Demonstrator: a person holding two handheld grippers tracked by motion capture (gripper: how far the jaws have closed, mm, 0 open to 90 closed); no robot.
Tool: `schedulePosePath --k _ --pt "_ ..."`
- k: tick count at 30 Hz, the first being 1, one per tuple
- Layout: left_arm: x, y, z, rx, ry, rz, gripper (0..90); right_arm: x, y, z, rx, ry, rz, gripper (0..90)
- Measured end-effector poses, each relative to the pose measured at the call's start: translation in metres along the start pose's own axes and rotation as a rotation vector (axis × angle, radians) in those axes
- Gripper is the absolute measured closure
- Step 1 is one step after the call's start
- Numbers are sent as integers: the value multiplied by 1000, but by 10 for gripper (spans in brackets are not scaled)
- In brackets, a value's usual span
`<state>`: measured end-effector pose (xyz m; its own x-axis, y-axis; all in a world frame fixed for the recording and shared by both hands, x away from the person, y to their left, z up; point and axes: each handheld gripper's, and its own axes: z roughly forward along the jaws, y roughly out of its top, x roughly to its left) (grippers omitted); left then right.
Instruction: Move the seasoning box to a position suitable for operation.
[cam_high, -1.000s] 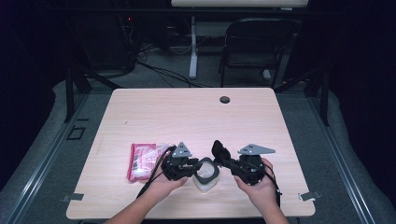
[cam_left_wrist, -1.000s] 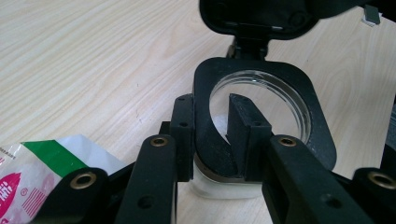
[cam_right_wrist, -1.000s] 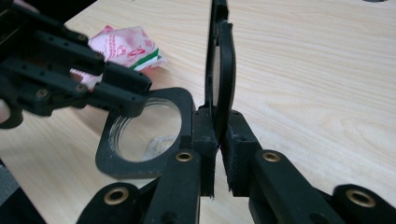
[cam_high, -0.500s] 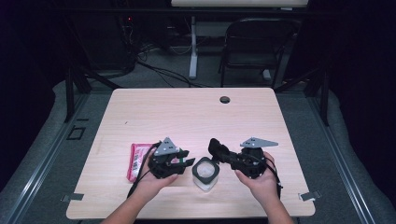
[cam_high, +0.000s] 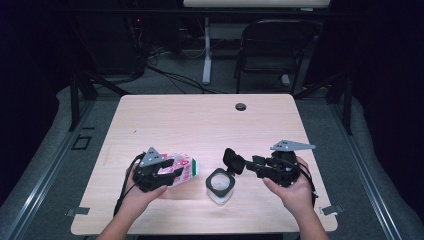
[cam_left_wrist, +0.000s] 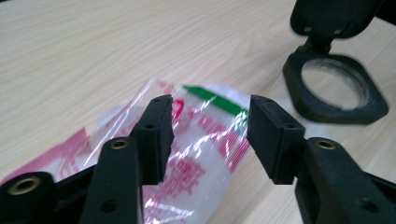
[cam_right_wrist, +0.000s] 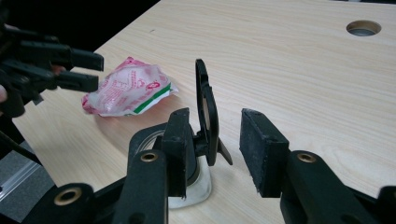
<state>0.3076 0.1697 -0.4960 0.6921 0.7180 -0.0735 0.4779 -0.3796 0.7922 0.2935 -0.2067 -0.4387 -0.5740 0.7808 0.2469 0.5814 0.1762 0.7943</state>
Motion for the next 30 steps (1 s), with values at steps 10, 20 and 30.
schedulePosePath --k 10,20,30 --pt "-8 -32 12 96 49 23 478 20 20 3 11 93 -55 630" --pt "-18 -38 29 120 126 101 470 37 18 25 66 177 -98 617" --pt "-25 -35 44 109 150 163 409 39 10 28 73 195 -79 610"
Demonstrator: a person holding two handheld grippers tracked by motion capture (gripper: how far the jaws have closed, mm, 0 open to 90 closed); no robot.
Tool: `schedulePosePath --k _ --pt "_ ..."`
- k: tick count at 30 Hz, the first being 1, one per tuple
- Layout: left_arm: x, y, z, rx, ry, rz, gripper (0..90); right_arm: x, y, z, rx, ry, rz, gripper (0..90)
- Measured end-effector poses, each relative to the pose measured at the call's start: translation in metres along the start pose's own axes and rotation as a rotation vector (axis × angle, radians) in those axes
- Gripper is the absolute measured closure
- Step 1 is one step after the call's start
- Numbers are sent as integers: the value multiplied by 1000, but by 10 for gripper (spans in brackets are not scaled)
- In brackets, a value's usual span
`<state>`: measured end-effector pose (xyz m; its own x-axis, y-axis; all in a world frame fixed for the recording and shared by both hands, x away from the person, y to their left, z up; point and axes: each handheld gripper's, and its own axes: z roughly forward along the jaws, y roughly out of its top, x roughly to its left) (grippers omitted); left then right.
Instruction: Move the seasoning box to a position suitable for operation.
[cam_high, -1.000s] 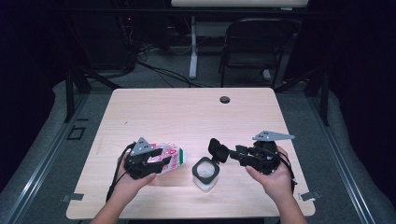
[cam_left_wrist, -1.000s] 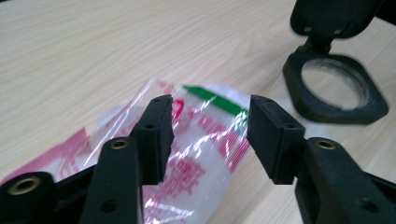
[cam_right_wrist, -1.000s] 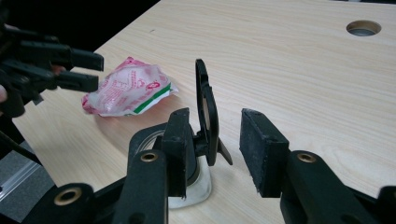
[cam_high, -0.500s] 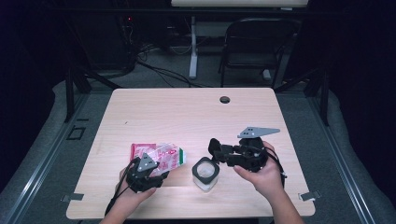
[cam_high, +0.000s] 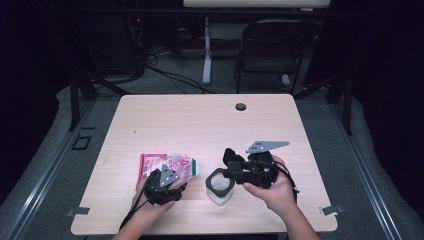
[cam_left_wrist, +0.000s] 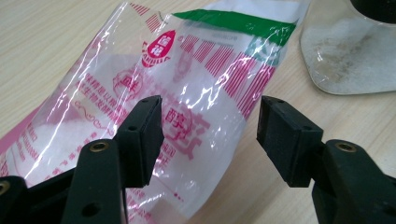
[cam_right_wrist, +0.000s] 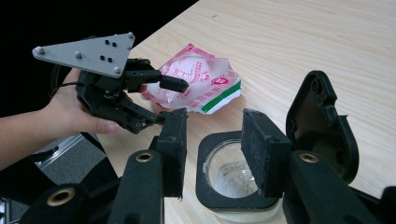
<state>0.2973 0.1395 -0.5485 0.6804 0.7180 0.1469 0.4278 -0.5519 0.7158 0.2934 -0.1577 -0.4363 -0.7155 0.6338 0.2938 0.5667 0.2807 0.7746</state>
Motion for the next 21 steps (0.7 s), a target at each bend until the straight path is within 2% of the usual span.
schedulePosePath --k 9,15,18,21 --pt "1 6 11 -1 21 11 403 2 -7 2 14 -9 -1 606" --pt "12 3 16 -2 -4 -61 458 4 -11 4 13 -20 -12 600" --pt "17 0 16 -2 -13 -103 536 4 -12 6 19 -22 -7 599" --pt "21 -3 16 1 -14 -120 569 3 -13 7 22 -25 -9 599"
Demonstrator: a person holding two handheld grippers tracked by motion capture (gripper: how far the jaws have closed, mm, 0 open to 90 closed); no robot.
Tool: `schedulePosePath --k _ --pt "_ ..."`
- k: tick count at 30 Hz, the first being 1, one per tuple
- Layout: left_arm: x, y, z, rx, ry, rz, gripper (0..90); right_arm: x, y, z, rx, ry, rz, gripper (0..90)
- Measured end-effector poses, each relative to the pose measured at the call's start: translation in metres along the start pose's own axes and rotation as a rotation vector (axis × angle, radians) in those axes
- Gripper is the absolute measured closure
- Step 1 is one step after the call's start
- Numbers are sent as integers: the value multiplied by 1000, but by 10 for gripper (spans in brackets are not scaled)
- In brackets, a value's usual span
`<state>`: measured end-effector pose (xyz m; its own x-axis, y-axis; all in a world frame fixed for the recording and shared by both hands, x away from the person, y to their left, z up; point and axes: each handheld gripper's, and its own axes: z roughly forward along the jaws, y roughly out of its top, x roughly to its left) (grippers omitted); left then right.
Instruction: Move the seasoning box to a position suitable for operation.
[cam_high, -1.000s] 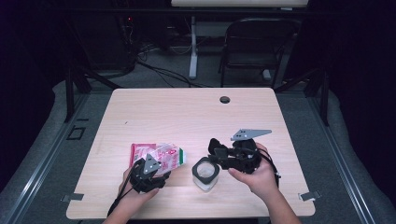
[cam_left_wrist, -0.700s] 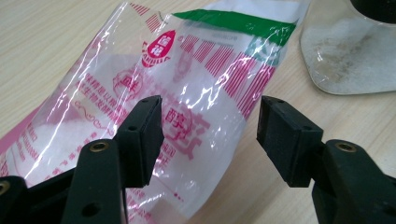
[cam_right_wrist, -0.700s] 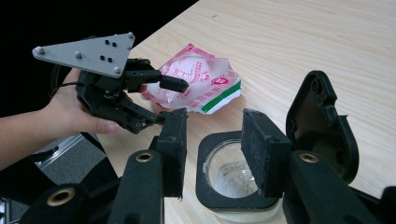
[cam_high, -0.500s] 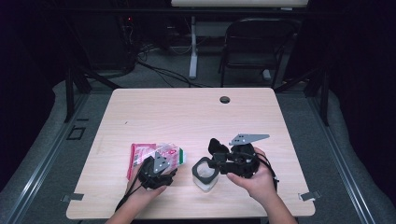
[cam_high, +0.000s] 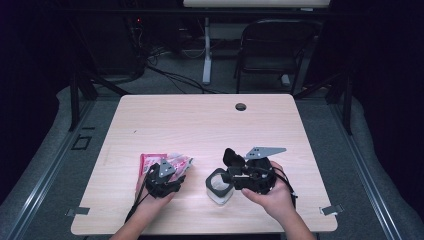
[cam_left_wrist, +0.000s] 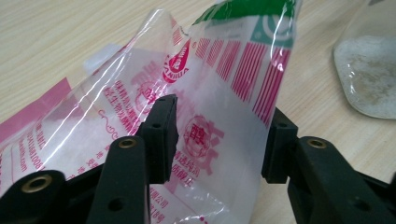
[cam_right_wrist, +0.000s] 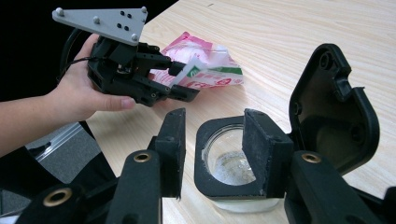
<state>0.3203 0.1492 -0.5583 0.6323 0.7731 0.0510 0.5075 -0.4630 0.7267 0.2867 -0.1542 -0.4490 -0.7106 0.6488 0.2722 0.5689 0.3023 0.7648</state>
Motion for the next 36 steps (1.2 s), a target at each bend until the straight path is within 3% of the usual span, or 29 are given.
schedulePosePath --k 21,26,31,36 --pt "12 -4 4 4 -51 -103 751 -2 -2 6 17 0 6 596" --pt "13 -5 4 7 -50 -102 794 -3 -2 7 21 -2 6 596" --pt "17 -6 5 5 -62 -137 836 -4 -3 8 19 -3 10 596" --pt "18 -6 4 8 -59 -138 862 -4 -3 9 19 -3 10 597"
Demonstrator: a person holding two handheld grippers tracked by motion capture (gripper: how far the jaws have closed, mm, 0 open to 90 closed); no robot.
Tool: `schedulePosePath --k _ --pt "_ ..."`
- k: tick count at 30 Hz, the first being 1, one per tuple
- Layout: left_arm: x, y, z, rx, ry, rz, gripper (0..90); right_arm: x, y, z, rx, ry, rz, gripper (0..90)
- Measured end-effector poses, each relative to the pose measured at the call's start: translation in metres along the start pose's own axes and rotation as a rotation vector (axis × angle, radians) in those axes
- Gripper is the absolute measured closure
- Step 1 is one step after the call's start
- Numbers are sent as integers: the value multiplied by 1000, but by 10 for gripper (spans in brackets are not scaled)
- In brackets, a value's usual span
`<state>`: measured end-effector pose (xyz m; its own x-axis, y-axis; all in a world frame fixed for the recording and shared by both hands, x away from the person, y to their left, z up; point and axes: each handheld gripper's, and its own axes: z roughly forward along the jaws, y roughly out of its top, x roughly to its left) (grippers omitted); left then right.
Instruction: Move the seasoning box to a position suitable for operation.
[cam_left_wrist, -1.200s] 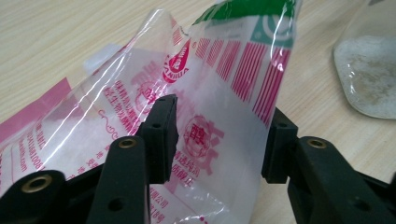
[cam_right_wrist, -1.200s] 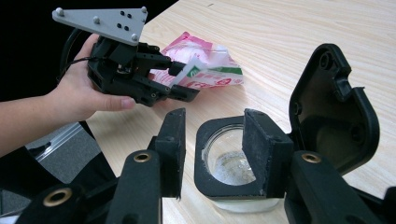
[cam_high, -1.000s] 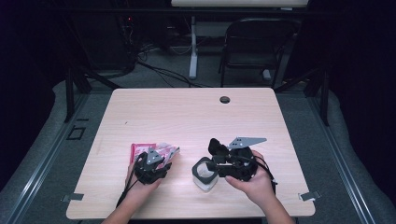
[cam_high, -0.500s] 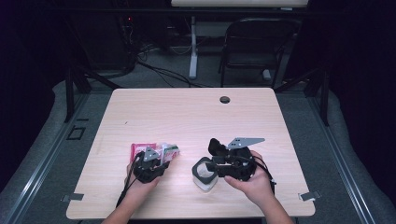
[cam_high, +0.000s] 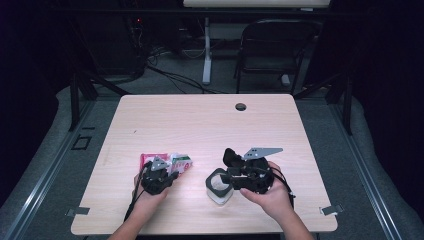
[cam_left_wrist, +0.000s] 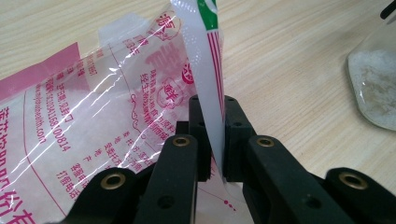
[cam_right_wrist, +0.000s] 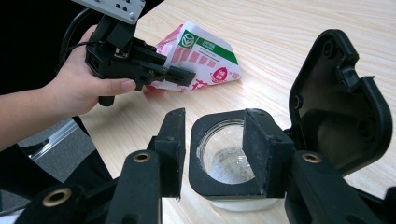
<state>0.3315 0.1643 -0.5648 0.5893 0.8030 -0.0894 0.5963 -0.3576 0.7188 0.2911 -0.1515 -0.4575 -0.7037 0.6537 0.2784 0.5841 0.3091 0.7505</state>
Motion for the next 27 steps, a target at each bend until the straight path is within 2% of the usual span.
schedulePosePath --k 8,14,24,27 --pt "1 1 -1 1 6 4 883 -1 0 0 0 -2 1 596" --pt "2 2 -4 -1 -2 -11 893 -2 0 0 8 -2 -6 597" --pt "6 3 -19 -36 -19 -23 900 -3 1 3 2 2 0 596" --pt "6 4 -24 -46 -13 -8 900 -4 1 4 3 3 2 597"
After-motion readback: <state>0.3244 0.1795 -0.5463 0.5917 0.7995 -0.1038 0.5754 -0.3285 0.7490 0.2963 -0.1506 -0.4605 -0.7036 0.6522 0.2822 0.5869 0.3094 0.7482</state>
